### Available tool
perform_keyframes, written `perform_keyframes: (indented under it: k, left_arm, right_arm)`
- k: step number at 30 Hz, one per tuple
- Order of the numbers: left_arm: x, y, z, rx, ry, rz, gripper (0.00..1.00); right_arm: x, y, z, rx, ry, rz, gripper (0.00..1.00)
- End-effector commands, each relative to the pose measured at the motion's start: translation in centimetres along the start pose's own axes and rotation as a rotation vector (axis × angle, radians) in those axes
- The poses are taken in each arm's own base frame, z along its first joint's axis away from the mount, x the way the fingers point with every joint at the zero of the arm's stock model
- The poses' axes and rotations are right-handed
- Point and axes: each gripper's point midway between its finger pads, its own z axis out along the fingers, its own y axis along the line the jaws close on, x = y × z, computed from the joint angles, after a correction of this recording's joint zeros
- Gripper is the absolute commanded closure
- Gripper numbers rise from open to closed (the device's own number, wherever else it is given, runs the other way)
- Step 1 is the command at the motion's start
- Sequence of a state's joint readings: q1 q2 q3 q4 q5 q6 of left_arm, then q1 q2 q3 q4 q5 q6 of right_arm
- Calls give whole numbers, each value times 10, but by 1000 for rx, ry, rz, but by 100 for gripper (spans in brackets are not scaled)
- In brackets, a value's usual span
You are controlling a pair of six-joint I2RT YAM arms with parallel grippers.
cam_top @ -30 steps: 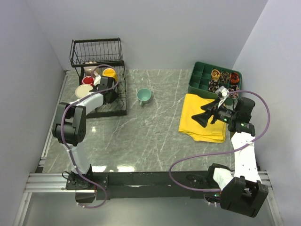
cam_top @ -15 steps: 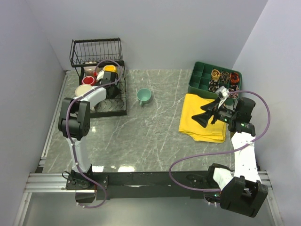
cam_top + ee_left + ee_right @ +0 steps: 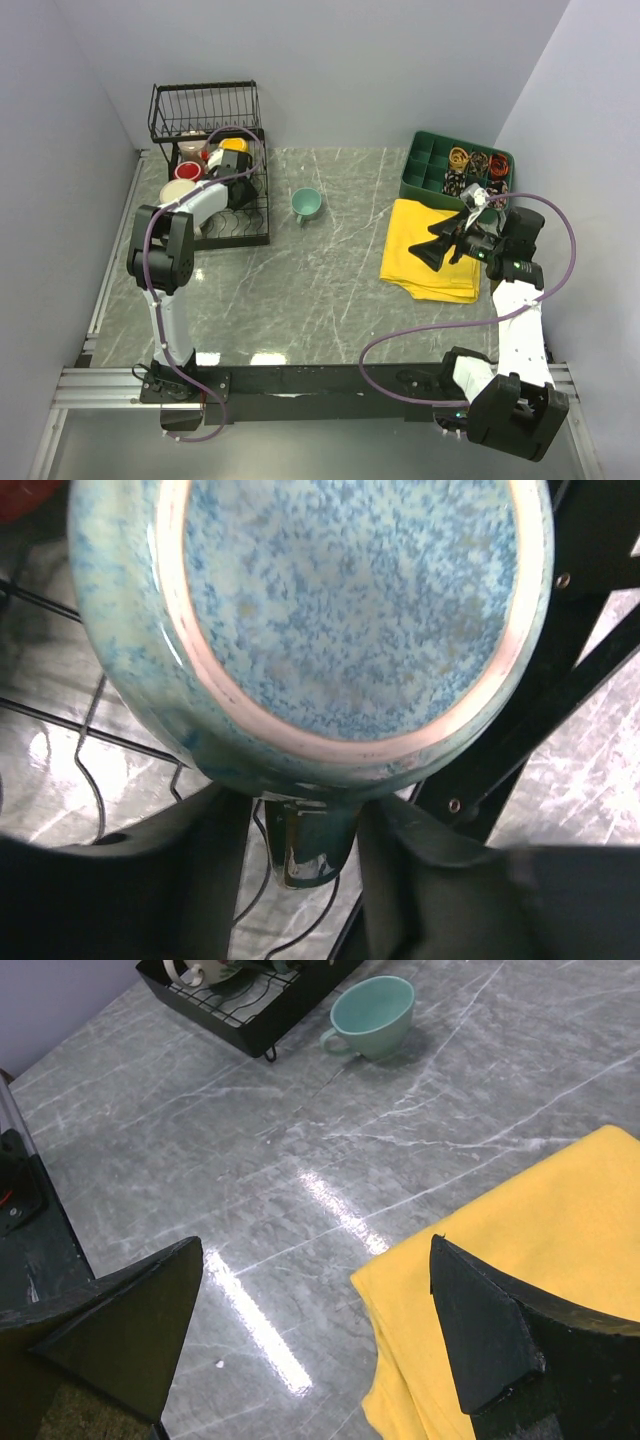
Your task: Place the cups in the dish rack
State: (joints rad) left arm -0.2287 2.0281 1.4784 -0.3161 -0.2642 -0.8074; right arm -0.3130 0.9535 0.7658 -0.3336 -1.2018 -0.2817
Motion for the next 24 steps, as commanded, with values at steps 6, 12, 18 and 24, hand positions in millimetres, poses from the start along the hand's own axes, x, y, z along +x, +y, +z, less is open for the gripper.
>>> perform_keyframes:
  k: [6, 12, 18, 24]
  left_arm:
    - [-34, -15, -16, 34, -77, 30, 39]
    - [-37, -20, -31, 81, -76, 72, 32]
    - [-41, -24, -61, 175, -109, 104, 22]
    - [-44, -30, -102, 301, -144, 141, 13]
  right_arm:
    - [-9, 3, -3, -13, -16, -35, 0]
    - [-9, 1, -3, -7, -19, -40, 0]
    - [-7, -1, -4, 3, -12, -45, 0]
    - [-6, -6, -9, 44, 4, -78, 0]
